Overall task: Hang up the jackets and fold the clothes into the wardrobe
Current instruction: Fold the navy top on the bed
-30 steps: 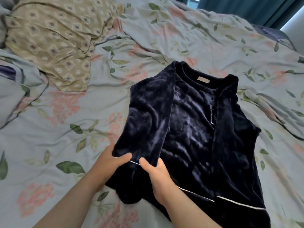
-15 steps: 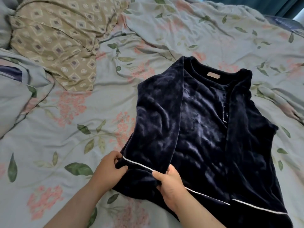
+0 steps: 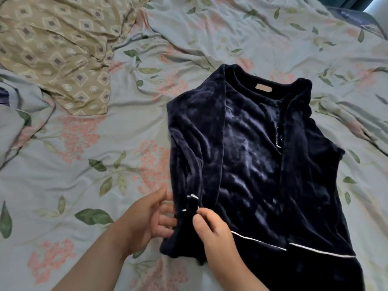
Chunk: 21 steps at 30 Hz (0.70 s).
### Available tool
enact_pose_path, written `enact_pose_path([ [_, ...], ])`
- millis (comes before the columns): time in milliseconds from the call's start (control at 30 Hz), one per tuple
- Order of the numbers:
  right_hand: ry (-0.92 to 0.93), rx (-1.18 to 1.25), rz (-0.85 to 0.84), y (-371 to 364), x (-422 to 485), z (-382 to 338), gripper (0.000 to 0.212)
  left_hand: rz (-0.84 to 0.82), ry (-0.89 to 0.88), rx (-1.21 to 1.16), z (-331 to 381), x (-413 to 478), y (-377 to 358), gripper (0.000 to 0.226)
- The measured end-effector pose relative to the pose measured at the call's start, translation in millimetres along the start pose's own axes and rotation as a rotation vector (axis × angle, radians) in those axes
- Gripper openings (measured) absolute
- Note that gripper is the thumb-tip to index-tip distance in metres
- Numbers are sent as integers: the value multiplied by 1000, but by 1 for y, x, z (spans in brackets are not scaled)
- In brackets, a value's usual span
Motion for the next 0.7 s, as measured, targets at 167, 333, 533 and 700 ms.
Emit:
enact_pose_path([
  [167, -104, 47, -23, 11, -8, -5, 50, -159, 149, -104, 5, 1, -23, 64],
  [333, -168, -162, -7, 25, -3, -1, 32, 304, -45, 393, 63, 46, -22, 71],
  [533, -120, -196, -172, 50, -7, -11, 40, 562, -266, 333, 116, 112, -56, 44],
  [700, -107, -171, -116, 96, -18, -11, 29, 685, -435, 139, 127, 133, -96, 33],
])
Point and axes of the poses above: each hand's wrist, its own x-axis towards the middle knuckle, its own y-axis out of the back of the hand, z = x × y, the point moved 4 cm from there along x, towards the middle knuckle, and after that the axes turned 1 degree about -z, right-handed, at the moved point
